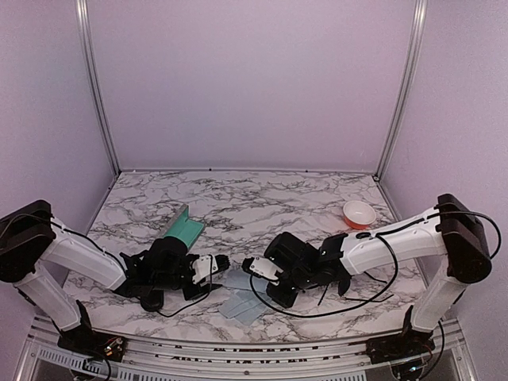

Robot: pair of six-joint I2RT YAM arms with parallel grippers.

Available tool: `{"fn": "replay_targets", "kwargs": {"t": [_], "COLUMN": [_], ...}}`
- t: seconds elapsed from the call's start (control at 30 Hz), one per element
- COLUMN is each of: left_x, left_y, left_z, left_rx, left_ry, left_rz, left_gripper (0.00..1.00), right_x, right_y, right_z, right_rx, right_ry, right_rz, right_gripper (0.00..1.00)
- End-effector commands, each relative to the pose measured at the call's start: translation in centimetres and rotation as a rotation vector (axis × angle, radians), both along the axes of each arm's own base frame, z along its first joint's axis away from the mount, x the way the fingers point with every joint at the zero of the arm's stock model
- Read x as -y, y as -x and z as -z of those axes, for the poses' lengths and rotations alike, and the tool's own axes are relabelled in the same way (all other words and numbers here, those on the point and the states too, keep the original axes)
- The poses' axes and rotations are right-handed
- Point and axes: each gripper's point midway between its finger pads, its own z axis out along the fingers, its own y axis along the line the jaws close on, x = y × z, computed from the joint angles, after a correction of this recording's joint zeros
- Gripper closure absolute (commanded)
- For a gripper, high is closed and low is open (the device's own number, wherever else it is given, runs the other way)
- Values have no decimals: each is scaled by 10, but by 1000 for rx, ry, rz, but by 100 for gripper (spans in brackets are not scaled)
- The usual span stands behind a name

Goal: Organize the sunglasses
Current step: Pick up the folded cleaning cloth from the center of the board.

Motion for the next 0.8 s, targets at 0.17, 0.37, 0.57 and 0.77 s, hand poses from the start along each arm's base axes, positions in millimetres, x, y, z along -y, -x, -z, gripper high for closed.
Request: {"fn": "replay_targets", "kwargs": {"t": [0.17,0.37,0.57,0.77], "left_x": [14,19,25,30], "left_y": [17,18,14,15], "left_z": [0,13,16,21], "left_rx": [-14,-15,2,3], "left_ry": [51,14,-6,-21], "left_rz": [116,138,138,148], "left_gripper": [46,53,54,59], "right_x": [0,2,3,3], "right_y": [-9,-11,-11,-11], "right_z": [-12,-12,-11,-12], "right_rx": [21,21,17,17], "right_ry": [-42,-42,-38,-41], "right_rz": [11,18,22,24], "right_gripper": [100,100,100,100]}}
